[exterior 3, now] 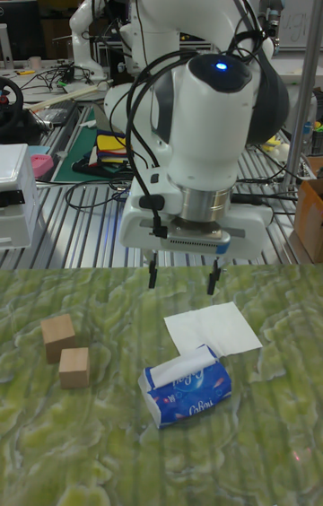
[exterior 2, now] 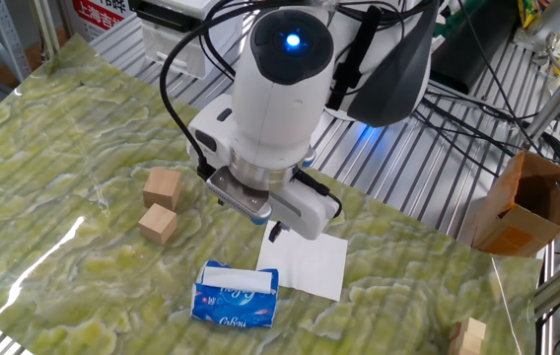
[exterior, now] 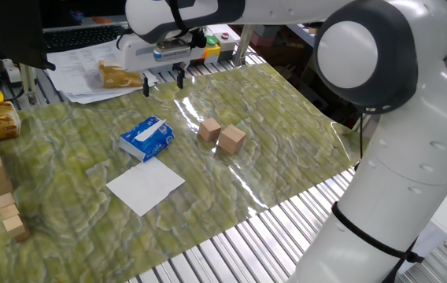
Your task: Pull out a napkin
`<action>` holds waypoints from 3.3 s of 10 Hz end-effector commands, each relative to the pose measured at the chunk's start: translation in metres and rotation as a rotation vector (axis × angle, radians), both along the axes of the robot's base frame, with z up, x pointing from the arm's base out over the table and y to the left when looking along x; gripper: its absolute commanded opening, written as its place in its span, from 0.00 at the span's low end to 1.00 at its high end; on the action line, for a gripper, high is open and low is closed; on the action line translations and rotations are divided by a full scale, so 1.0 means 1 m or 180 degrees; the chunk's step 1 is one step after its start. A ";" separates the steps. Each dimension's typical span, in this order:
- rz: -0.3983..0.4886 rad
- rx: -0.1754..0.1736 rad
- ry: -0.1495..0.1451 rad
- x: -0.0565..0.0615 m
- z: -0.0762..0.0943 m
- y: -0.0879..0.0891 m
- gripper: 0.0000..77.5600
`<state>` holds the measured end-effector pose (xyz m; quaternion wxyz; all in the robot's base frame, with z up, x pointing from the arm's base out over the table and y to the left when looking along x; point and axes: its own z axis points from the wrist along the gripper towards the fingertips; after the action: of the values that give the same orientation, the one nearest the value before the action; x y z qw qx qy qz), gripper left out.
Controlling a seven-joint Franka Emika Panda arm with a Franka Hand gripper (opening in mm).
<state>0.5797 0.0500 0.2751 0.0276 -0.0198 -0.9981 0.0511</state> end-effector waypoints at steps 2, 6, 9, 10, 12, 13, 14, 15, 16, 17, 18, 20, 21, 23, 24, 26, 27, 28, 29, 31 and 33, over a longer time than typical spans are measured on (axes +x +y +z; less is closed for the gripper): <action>0.0080 0.0027 -0.0028 0.012 -0.090 0.002 1.00; 0.0074 0.0061 -0.0028 0.014 -0.095 0.003 1.00; 0.0067 0.0089 -0.0043 0.017 -0.108 0.006 1.00; 0.0068 0.0093 -0.0045 0.017 -0.109 0.006 1.00; 0.0070 0.0145 -0.0046 0.018 -0.116 0.008 1.00; 0.0079 0.0143 -0.0046 0.019 -0.117 0.007 1.00; 0.0087 0.0144 -0.0046 0.019 -0.119 0.006 1.00; 0.0110 0.0146 -0.0045 0.018 -0.122 0.003 1.00; 0.0128 0.0149 -0.0048 0.018 -0.124 0.000 1.00; 0.0152 0.0162 -0.0051 0.018 -0.128 -0.003 1.00; 0.0152 0.0165 -0.0051 0.018 -0.128 -0.003 1.00; 0.0143 0.0167 -0.0082 0.016 -0.137 -0.001 1.00; 0.0142 0.0168 -0.0092 0.015 -0.140 0.000 1.00; 0.0119 0.0173 -0.0183 0.012 -0.148 0.002 1.00; 0.0109 0.0174 -0.0208 0.010 -0.150 0.002 1.00; 0.0110 0.0176 -0.0228 0.008 -0.152 0.003 1.00; 0.0126 0.0177 -0.0226 0.008 -0.152 0.003 1.00; 0.0126 0.0177 -0.0226 0.008 -0.152 0.003 1.00; 0.0189 0.0178 -0.0219 0.008 -0.152 0.003 1.00; 0.0208 0.0176 -0.0216 0.008 -0.152 0.003 1.00; 0.0195 0.0180 -0.0218 0.008 -0.152 0.003 0.02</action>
<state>0.5865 0.0530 0.1212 -0.0059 0.0113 -0.9996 0.0235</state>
